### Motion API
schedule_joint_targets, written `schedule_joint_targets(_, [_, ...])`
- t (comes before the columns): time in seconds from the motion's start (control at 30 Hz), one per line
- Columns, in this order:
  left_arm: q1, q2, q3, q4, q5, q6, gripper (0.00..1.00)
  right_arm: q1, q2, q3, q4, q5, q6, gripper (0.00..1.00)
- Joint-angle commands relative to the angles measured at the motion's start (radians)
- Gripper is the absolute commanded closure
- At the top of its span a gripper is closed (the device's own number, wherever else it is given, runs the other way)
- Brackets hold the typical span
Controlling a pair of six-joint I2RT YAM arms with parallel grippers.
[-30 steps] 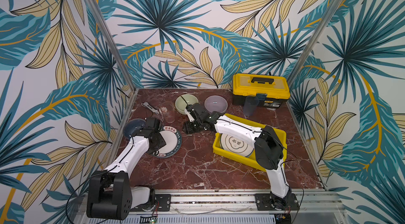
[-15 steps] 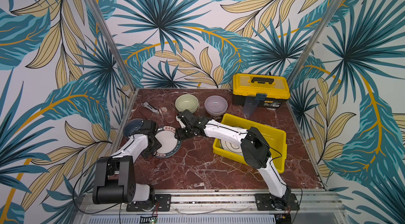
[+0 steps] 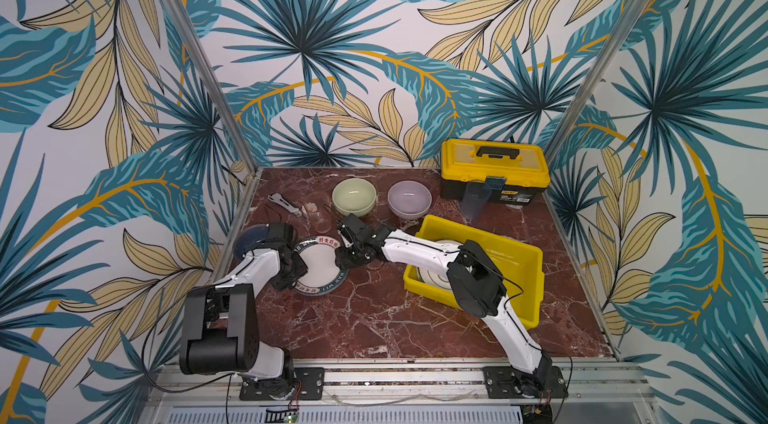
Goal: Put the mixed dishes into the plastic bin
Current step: 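Lower both grippers onto the rim of the green-rimmed lettered plate, then close both grippers on the green-rimmed plate's rim nearest the robot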
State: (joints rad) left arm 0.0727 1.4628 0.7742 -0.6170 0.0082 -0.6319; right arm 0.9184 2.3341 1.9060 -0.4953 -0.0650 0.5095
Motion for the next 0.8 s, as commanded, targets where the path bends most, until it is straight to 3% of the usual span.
schedule_joint_targets(0.0, [-0.031, 0.022, -0.017, 0.008, 0.11, 0.063, 0.52, -0.005, -0.019, -0.043, -0.001, 0.02, 0.002, 0.52])
schedule_joint_targets(0.2, [-0.162, 0.039, -0.018, 0.009, 0.205, 0.047, 0.52, -0.016, -0.126, -0.184, 0.011, 0.072, -0.02, 0.56])
schedule_joint_targets(0.37, [-0.195, -0.012, -0.045, -0.004, 0.258, 0.014, 0.52, -0.038, -0.204, -0.288, 0.029, 0.069, -0.002, 0.62])
schedule_joint_targets(0.57, [-0.197, -0.115, -0.032, -0.12, 0.174, 0.012, 0.46, -0.046, -0.259, -0.325, 0.005, 0.081, -0.022, 0.63])
schedule_joint_targets(0.77, [-0.191, -0.095, 0.039, -0.155, 0.07, -0.014, 0.42, -0.065, -0.256, -0.321, -0.006, 0.075, -0.006, 0.63])
